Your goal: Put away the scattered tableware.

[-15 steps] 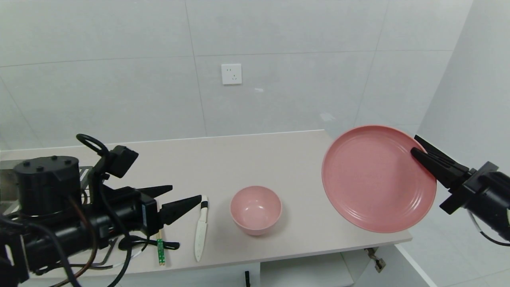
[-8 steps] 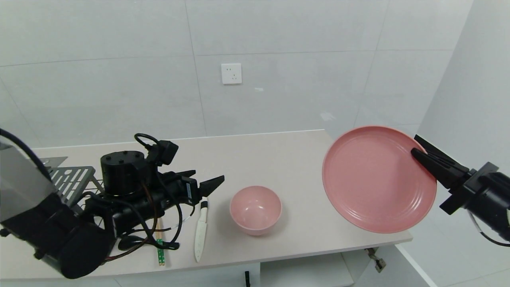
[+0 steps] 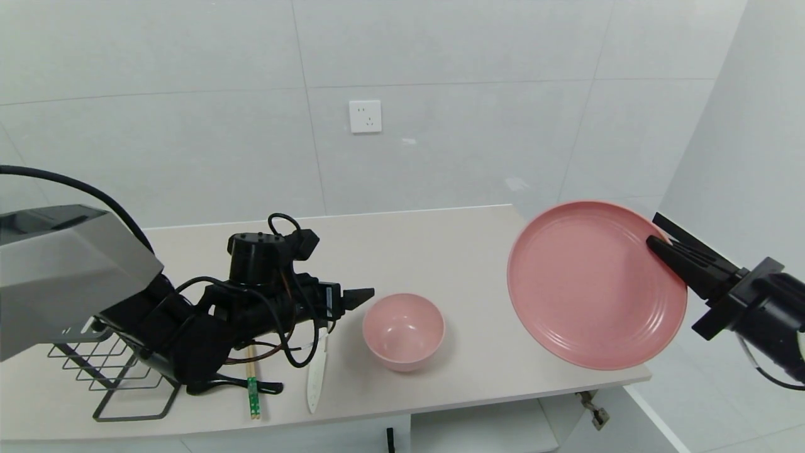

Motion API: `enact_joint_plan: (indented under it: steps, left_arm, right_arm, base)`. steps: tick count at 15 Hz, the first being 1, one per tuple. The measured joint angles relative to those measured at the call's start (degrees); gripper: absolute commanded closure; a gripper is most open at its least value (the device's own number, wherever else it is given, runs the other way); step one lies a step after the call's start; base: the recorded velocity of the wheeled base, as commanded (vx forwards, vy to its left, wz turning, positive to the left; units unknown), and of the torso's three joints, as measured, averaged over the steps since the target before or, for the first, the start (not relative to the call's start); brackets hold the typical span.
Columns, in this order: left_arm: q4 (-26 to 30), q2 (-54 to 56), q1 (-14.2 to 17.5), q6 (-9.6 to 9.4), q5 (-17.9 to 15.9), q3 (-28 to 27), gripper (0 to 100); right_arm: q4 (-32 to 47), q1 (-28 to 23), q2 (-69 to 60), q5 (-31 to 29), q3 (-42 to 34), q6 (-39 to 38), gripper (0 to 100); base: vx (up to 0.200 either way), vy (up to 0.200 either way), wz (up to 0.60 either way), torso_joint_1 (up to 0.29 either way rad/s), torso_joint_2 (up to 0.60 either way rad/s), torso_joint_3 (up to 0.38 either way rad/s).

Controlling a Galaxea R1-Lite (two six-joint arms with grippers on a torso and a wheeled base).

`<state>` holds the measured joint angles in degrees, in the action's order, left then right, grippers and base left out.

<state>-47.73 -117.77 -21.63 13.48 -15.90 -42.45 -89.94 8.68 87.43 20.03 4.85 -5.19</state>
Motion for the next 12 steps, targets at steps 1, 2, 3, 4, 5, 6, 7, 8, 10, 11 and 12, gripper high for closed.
enact_joint_plan:
  steps: [1, 2, 3, 4, 5, 6, 7, 8, 10, 11, 12]
  left_arm:
    - [1.19, -0.98, -0.01, 0.0, -0.06, -1.32, 0]
    - [1.48, -2.02, -0.09, -0.02, -0.06, -2.08, 0]
    - [1.28, -3.15, -0.28, 0.0, -0.06, -2.45, 0]
    - [1.22, -4.33, -0.52, -0.02, -0.11, -2.65, 0]
    - [1.1, -5.55, -0.78, -0.05, -0.13, -2.94, 0]
    - [1.15, -6.42, -1.02, 0.0, -0.22, -3.13, 0]
    - [1.3, -7.31, -1.5, 0.0, -0.24, -3.28, 0]
    - [1.23, -8.3, -2.07, 0.01, -0.27, -3.39, 0]
    - [1.04, -10.31, -2.99, 0.01, -0.27, -4.51, 0]
    - [1.12, -11.34, -3.45, 0.04, -0.24, -5.56, 0]
    - [1.28, -12.08, -3.75, 0.01, -0.22, -6.23, 0]
  right_arm:
    - [0.0, -0.02, 0.02, -0.02, 0.02, 0.0, 100]
    - [0.0, -0.02, 0.02, -0.02, 0.02, 0.0, 100]
    - [0.02, -0.02, 0.02, -0.02, 0.05, 0.02, 100]
    - [0.0, -0.06, 0.02, -0.02, 0.05, 0.0, 100]
    - [0.0, -0.06, 0.02, -0.02, 0.07, 0.0, 100]
    - [0.02, -0.09, 0.02, -0.02, 0.07, 0.0, 100]
    - [0.0, -0.09, 0.02, -0.02, 0.07, 0.0, 100]
    - [0.0, -0.09, 0.02, 0.0, 0.07, 0.02, 100]
    - [0.0, -0.11, 0.05, -0.02, 0.1, 0.0, 100]
    - [0.0, -0.11, 0.02, -0.02, 0.13, 0.0, 100]
    - [0.0, -0.11, 0.05, -0.02, 0.13, 0.0, 100]
  base:
    - [0.0, 0.0, 0.0, 0.0, 0.0, 0.0]
    - [0.0, 0.0, 0.0, 0.0, 0.0, 0.0]
    - [0.0, 0.0, 0.0, 0.0, 0.0, 0.0]
    - [0.0, 0.0, 0.0, 0.0, 0.0, 0.0]
    - [0.0, 0.0, 0.0, 0.0, 0.0, 0.0]
    - [0.0, 0.0, 0.0, 0.0, 0.0, 0.0]
    - [0.0, 0.0, 0.0, 0.0, 0.0, 0.0]
    - [0.0, 0.0, 0.0, 0.0, 0.0, 0.0]
    - [0.0, 0.0, 0.0, 0.0, 0.0, 0.0]
    - [0.0, 0.0, 0.0, 0.0, 0.0, 0.0]
    - [0.0, 0.0, 0.0, 0.0, 0.0, 0.0]
